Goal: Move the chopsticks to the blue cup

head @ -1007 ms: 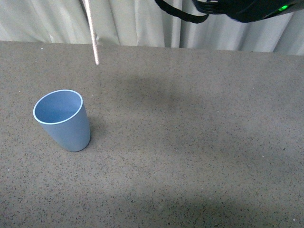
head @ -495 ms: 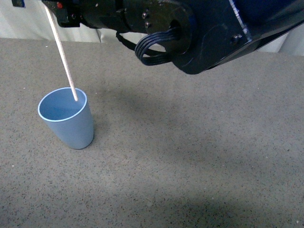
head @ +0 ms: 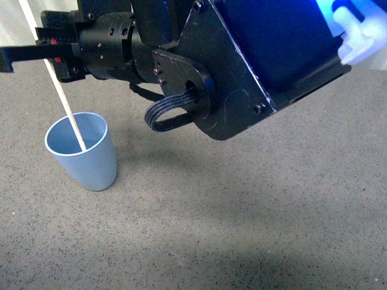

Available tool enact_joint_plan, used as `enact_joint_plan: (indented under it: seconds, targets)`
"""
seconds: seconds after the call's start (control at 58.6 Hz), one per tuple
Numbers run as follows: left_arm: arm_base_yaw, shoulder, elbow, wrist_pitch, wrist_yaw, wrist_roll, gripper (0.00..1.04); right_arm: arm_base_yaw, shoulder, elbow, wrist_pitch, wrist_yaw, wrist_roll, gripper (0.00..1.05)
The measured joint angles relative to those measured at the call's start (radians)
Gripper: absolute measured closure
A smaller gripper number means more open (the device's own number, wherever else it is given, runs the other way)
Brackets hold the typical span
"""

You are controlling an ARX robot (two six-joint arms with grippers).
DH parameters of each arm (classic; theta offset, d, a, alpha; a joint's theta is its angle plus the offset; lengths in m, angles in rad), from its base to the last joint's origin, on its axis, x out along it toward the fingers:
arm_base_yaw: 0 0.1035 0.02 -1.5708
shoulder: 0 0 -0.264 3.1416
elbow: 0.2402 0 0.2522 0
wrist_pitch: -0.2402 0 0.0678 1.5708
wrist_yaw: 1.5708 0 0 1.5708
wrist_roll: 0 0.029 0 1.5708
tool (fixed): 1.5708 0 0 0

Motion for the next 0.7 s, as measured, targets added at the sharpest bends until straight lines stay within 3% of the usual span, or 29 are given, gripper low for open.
enact_joint_plan:
  seconds: [0.205,0.256,0.478,0.563,0.666,0.7]
  targets:
    - [0.0,0.0,0.0,0.0,0.0,0.0,0.07,0.002,0.004,-0.008,0.0,0.005,-0.015,1.02]
    - [0.0,0.0,0.0,0.0,0.0,0.0,0.07,0.001,0.004,-0.008,0.0,0.005,-0.015,0.87]
    - [0.0,0.0,0.0,0.0,0.0,0.0,0.07,0.0,0.004,-0.011,-0.005,-0.003,-0.021,0.46]
    - [0.0,0.0,0.0,0.0,0.0,0.0,0.07,-0.001,0.004,-0.019,0.003,-0.006,-0.023,0.25]
    - [0.0,0.0,0.0,0.0,0.0,0.0,0.07,-0.001,0.003,-0.029,0.008,-0.011,-0.028,0.08]
    - [0.0,0.0,0.0,0.0,0.0,0.0,0.07,-0.001,0.001,-0.034,0.01,-0.014,-0.034,0.09]
